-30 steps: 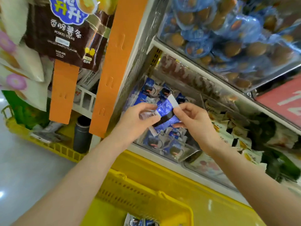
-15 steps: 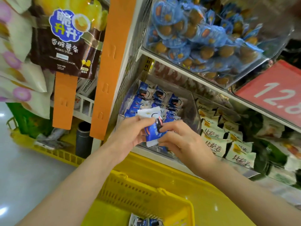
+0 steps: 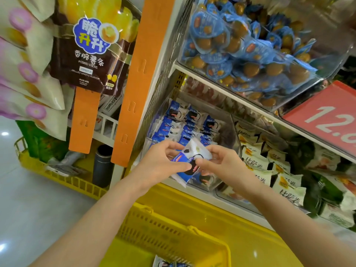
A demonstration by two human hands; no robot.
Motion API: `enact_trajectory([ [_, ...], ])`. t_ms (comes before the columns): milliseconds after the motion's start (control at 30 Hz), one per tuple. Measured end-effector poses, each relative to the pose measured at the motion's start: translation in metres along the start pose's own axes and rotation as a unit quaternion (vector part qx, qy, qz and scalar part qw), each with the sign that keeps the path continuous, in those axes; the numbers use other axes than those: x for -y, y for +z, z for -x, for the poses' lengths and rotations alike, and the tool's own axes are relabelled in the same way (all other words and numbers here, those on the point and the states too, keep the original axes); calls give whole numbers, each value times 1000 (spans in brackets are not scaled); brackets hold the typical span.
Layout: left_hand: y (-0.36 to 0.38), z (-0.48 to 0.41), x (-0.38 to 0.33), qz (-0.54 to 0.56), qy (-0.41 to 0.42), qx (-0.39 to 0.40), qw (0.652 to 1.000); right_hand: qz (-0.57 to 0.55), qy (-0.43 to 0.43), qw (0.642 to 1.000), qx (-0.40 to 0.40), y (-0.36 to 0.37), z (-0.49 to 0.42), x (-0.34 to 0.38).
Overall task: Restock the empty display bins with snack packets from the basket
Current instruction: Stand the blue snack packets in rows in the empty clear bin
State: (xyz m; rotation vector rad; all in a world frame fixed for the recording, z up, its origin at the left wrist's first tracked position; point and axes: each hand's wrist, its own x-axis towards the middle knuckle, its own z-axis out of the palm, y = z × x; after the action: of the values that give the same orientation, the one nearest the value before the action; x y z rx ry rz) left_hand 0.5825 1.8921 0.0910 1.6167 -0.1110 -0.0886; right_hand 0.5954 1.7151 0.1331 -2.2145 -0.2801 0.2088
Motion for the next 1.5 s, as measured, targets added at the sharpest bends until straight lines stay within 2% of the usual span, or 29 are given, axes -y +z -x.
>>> enact_trajectory([
  [67, 1, -1, -1, 31, 13, -16, 999, -44, 23, 999, -3, -1, 1, -2],
  [167, 2, -2, -1, 13, 59, -42, 997, 44, 8, 999, -17, 2, 1, -6],
  [200, 2, -2, 0, 14, 71, -50, 996, 33, 9, 999, -24, 3, 2, -6],
  [300, 8, -7, -1, 47, 74, -82, 993, -113, 49, 992, -23, 7, 2, -5],
  [433, 18, -14, -1, -24, 124, -91, 988, -145, 42, 986, -67, 12, -6, -5],
  [500, 13, -21, 2, -117, 168, -99, 974, -96, 27, 989, -112, 5, -18, -4],
  [633, -8, -40, 20, -344, 192, -100, 914, 57, 36, 976, -209, -24, -64, -13],
  [700, -13, -44, 31, -427, 197, -70, 880, 144, 35, 962, -228, -35, -89, -20],
  [767, -15, -46, 40, -474, 220, -54, 851, 239, 30, 947, -214, -44, -111, -27],
  [833, -16, -48, 45, -472, 243, -60, 846, 323, 31, 928, -184, -50, -130, -31],
  [967, -18, -53, 55, -463, 302, -103, 827, 358, 49, 917, -168, -61, -164, -38],
  [1100, -19, -56, 65, -457, 336, -102, 817, 421, 46, 892, -156, -69, -184, -47],
  [1233, -18, -58, 69, -452, 346, -124, 812, 427, 61, 896, -108, -72, -199, -53],
  [1300, -16, -59, 70, -447, 344, -131, 816, 418, 50, 901, -107, -73, -202, -55],
  [1400, -15, -61, 69, -443, 340, -133, 819, 391, 38, 908, -149, -73, -203, -51],
  [1500, -13, -60, 69, -434, 339, -143, 822, 258, 52, 943, -205, -65, -197, -46],
])
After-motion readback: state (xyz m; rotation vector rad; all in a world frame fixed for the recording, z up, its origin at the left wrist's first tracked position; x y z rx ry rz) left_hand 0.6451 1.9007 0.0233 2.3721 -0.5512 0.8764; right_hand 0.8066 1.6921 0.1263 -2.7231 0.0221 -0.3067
